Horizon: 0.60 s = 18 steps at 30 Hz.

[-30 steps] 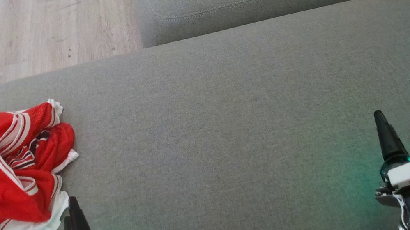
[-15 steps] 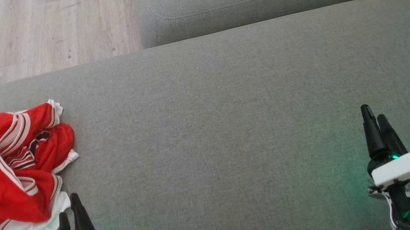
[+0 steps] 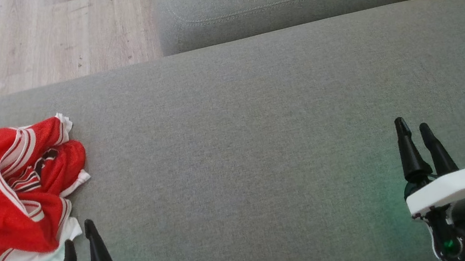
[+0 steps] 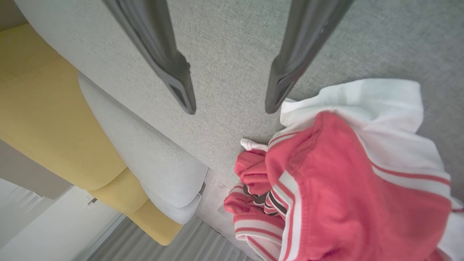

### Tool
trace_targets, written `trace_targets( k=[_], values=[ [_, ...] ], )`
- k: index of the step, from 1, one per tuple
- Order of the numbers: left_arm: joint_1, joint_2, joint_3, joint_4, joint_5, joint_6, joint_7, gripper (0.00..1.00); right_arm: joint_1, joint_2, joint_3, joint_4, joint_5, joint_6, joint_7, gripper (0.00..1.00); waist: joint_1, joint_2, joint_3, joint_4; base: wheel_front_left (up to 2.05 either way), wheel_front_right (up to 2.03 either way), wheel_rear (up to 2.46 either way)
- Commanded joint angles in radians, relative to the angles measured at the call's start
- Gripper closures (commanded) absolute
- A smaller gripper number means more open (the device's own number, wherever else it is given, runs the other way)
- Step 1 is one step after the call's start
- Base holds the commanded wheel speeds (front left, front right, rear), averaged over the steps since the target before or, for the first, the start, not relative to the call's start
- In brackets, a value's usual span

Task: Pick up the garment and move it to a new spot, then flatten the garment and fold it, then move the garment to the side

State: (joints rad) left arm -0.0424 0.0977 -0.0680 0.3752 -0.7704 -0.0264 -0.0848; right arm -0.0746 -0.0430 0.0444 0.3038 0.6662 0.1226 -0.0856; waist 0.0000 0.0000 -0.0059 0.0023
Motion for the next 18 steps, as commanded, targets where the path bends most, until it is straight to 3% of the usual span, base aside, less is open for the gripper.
trace_targets(
  k=[1, 18],
  values=[
    [-0.064, 0.025, 0.01, -0.026, 0.024, 0.004, -0.012, 0.0, -0.055, -0.005, 0.019, -0.03, -0.026, 0.004, -0.013, 0.0, 0.0, 0.0, 0.0, 0.0, 0.0, 0.0, 0.0],
    [-0.076, 0.052, -0.019, 0.001, 0.237, 0.031, -0.063, 0.0, -0.072, -0.006, 0.052, 0.007, -0.241, 0.006, -0.063, 0.0, 0.0, 0.0, -0.002, -0.001, 0.0, 0.0, 0.0]
  ],
)
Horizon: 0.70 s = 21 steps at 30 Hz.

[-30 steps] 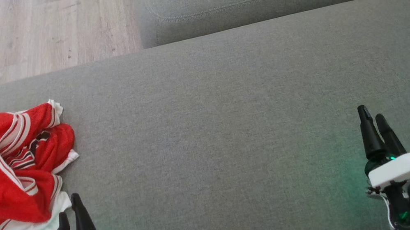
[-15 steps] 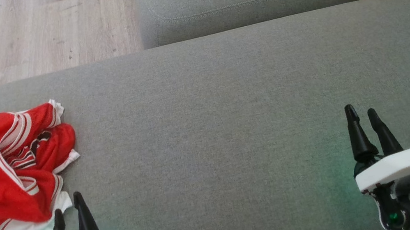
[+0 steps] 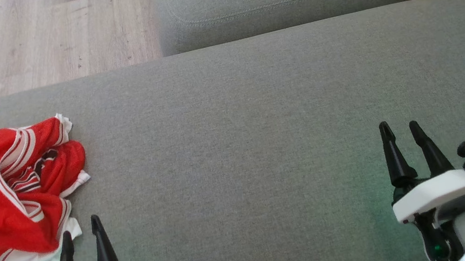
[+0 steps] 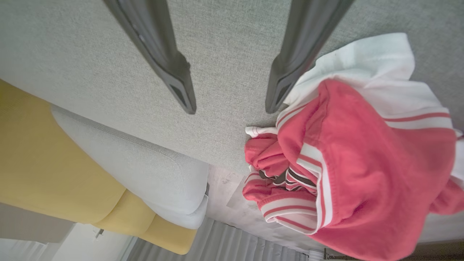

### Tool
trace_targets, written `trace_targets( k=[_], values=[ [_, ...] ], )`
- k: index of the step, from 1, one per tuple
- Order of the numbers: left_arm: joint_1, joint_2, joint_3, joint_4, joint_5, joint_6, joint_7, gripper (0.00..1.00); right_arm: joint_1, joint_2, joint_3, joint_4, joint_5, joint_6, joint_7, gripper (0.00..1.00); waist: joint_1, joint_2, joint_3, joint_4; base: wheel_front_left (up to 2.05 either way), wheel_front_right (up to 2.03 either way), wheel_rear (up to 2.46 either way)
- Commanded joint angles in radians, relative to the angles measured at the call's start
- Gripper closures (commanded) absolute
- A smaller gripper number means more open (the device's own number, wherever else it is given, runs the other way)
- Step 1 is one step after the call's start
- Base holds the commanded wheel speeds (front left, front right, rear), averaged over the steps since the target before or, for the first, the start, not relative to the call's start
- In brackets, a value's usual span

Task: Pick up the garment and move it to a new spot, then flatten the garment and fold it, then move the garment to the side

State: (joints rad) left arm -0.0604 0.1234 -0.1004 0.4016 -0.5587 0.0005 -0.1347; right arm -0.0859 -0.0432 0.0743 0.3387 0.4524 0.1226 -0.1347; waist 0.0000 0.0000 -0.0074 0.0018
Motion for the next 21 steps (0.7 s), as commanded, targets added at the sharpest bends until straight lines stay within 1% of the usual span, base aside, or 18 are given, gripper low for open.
trace_targets(
  k=[1, 14, 21],
  values=[
    [-0.058, 0.028, 0.012, -0.024, 0.038, 0.006, -0.016, 0.0, -0.062, -0.005, 0.022, -0.026, -0.041, 0.006, -0.017, 0.0, 0.0, 0.0, 0.0, 0.0, 0.0, 0.0, 0.0],
    [-0.068, 0.049, -0.009, -0.003, 0.194, 0.03, -0.055, 0.0, -0.076, -0.006, 0.032, -0.006, -0.194, 0.006, -0.055, 0.0, 0.0, 0.0, -0.002, 0.002, 0.0, 0.0, 0.0],
    [-0.072, 0.06, -0.019, 0.012, 0.275, 0.041, -0.075, 0.0, -0.082, -0.006, 0.033, 0.019, -0.252, 0.007, -0.076, 0.0, 0.0, 0.0, -0.004, 0.003, 0.0, 0.0, 0.0]
  ],
)
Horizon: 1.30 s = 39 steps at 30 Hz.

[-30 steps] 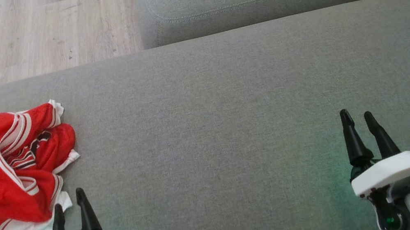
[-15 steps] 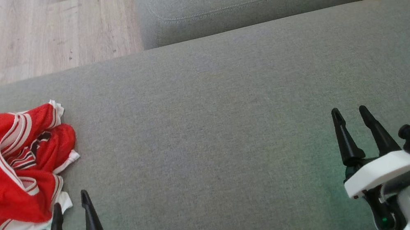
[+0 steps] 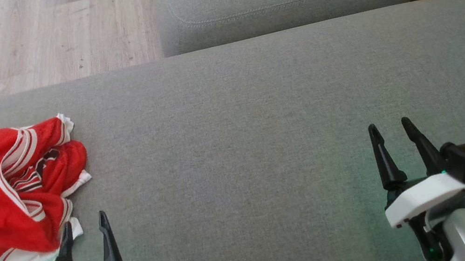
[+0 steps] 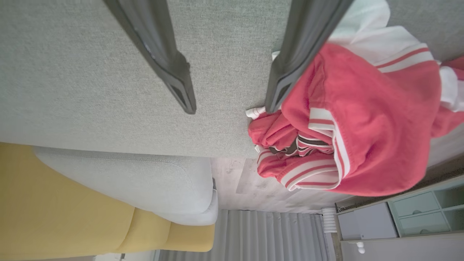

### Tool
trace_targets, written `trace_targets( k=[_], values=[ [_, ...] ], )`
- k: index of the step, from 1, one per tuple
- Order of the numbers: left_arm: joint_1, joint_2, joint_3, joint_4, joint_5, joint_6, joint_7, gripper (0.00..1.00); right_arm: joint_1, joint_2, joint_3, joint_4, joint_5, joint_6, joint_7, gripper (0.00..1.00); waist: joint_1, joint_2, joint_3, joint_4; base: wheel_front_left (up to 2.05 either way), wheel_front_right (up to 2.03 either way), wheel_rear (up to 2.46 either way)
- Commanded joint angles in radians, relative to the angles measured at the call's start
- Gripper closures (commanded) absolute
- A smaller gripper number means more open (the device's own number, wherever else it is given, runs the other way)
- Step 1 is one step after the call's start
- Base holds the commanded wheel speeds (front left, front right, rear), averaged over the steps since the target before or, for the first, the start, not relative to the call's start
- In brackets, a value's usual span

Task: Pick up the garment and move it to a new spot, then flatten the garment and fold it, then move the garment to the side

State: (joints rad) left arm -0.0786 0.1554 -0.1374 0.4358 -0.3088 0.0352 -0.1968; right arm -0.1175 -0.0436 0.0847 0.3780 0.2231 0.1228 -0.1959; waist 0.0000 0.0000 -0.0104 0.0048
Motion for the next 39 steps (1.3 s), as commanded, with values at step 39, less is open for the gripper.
trace_targets(
  k=[39],
  values=[
    [-0.069, 0.017, 0.045, 0.059, 0.095, -0.009, -0.065, 0.0, -0.079, -0.007, 0.016, 0.096, -0.105, 0.008, -0.066, 0.0, 0.0, 0.0, -0.011, -0.005, 0.0, 0.0, 0.0]
  ],
)
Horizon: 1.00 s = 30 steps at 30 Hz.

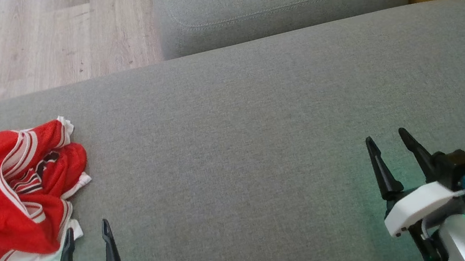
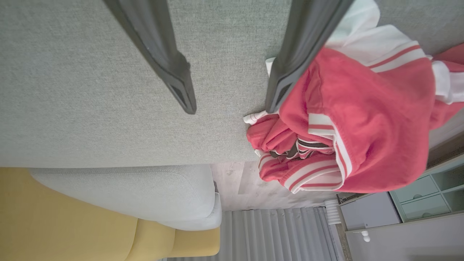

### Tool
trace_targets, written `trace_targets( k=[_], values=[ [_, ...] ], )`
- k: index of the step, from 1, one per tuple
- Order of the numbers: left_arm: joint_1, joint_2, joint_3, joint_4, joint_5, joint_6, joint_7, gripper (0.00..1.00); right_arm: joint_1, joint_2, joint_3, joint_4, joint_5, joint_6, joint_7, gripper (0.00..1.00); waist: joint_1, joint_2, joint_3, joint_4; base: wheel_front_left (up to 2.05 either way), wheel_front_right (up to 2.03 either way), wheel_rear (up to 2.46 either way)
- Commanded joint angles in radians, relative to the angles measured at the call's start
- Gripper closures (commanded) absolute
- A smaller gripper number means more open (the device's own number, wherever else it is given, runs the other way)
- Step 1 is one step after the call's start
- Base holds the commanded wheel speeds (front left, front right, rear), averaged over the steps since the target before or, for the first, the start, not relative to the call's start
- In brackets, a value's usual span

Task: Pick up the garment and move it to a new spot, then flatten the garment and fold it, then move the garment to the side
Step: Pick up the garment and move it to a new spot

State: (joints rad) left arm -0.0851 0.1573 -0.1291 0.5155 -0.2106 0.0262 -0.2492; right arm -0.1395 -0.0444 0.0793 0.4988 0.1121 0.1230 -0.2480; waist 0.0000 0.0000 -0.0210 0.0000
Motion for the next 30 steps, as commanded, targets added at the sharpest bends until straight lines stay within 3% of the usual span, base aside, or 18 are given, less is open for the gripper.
trace_targets(
  k=[1, 10, 14, 23, 30],
  values=[
    [-0.063, 0.015, 0.037, -0.021, -0.004, 0.0, -0.013, 0.0, -0.057, -0.006, 0.021, -0.024, 0.006, 0.008, -0.014, 0.0, 0.0, 0.0, 0.0, 0.0, 0.0, 0.0, 0.0],
    [-0.074, 0.01, 0.028, -0.018, -0.007, -0.001, -0.013, 0.0, -0.051, -0.006, 0.028, -0.031, 0.006, 0.008, -0.014, 0.0, 0.0, 0.0, -0.001, 0.036, 0.0, 0.0, 0.0],
    [-0.088, 0.005, 0.021, -0.014, -0.008, -0.003, -0.013, 0.0, -0.044, -0.006, 0.033, -0.042, 0.015, 0.008, -0.014, 0.0, 0.0, 0.0, -0.005, 0.116, 0.0, 0.0, 0.0],
    [-0.083, 0.017, 0.016, -0.011, -0.014, 0.001, -0.008, 0.0, -0.048, -0.006, 0.084, -0.049, 0.05, 0.008, -0.014, 0.0, 0.0, 0.0, -0.017, 0.362, 0.0, 0.0, 0.0],
    [-0.061, 0.031, 0.025, -0.032, -0.032, 0.004, 0.002, 0.0, -0.068, -0.006, 0.127, -0.046, 0.073, 0.008, -0.014, 0.0, 0.0, 0.0, -0.013, 0.418, 0.0, 0.0, 0.0]
  ],
)
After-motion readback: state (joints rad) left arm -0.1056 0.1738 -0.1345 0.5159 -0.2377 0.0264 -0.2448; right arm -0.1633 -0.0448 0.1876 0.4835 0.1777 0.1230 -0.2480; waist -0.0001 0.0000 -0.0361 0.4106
